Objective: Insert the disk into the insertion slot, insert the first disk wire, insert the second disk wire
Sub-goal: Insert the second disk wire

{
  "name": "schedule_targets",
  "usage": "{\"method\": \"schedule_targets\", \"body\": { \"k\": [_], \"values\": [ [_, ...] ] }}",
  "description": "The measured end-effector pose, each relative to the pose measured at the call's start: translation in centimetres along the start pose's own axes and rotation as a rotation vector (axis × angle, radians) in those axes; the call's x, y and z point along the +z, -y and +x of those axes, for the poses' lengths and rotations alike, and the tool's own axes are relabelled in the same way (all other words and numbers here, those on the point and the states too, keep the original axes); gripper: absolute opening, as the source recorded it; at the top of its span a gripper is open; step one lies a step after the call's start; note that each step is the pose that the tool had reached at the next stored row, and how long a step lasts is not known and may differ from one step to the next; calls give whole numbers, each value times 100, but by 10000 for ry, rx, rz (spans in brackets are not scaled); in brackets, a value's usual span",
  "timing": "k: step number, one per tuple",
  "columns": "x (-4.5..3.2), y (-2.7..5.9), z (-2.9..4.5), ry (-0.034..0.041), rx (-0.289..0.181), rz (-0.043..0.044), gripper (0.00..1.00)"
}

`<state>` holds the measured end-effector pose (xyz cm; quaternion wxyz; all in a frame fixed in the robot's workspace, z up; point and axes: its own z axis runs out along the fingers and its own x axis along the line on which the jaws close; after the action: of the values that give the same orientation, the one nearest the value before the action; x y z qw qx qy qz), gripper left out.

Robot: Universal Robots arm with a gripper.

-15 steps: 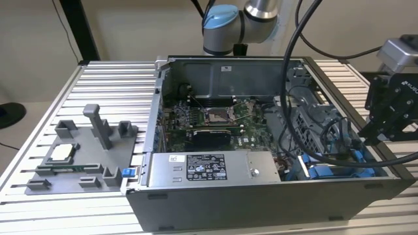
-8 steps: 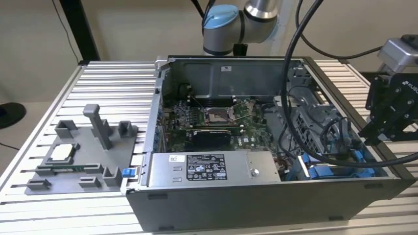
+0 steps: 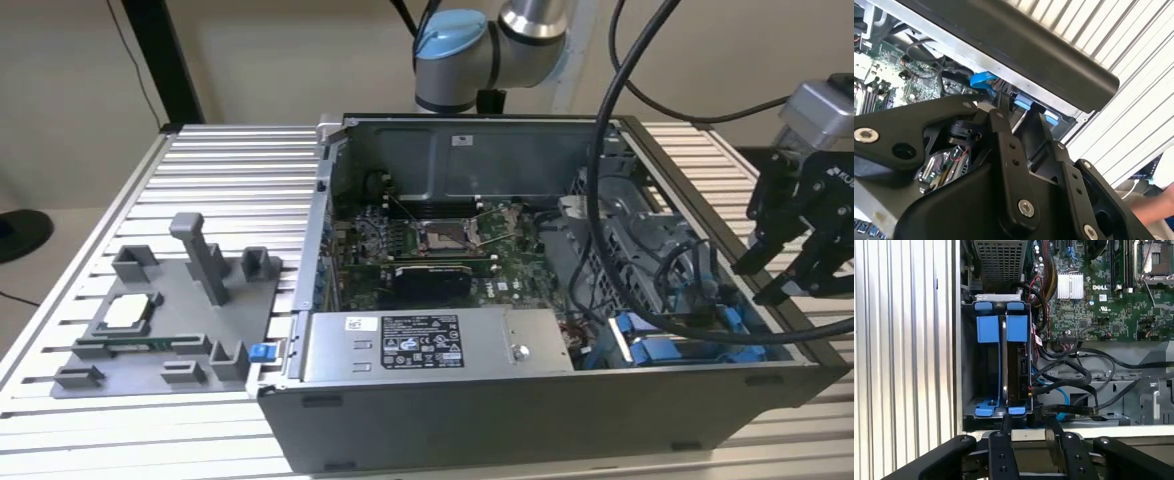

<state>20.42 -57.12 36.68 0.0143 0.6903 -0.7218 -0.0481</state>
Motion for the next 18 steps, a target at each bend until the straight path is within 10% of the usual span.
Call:
{"method": "schedule_targets", "body": {
  "k": [7,18],
  "values": [
    [26,98,-4,-29,35,-668,100],
    [109,180,-38,-38,185,-1256,100]
  ]
}}
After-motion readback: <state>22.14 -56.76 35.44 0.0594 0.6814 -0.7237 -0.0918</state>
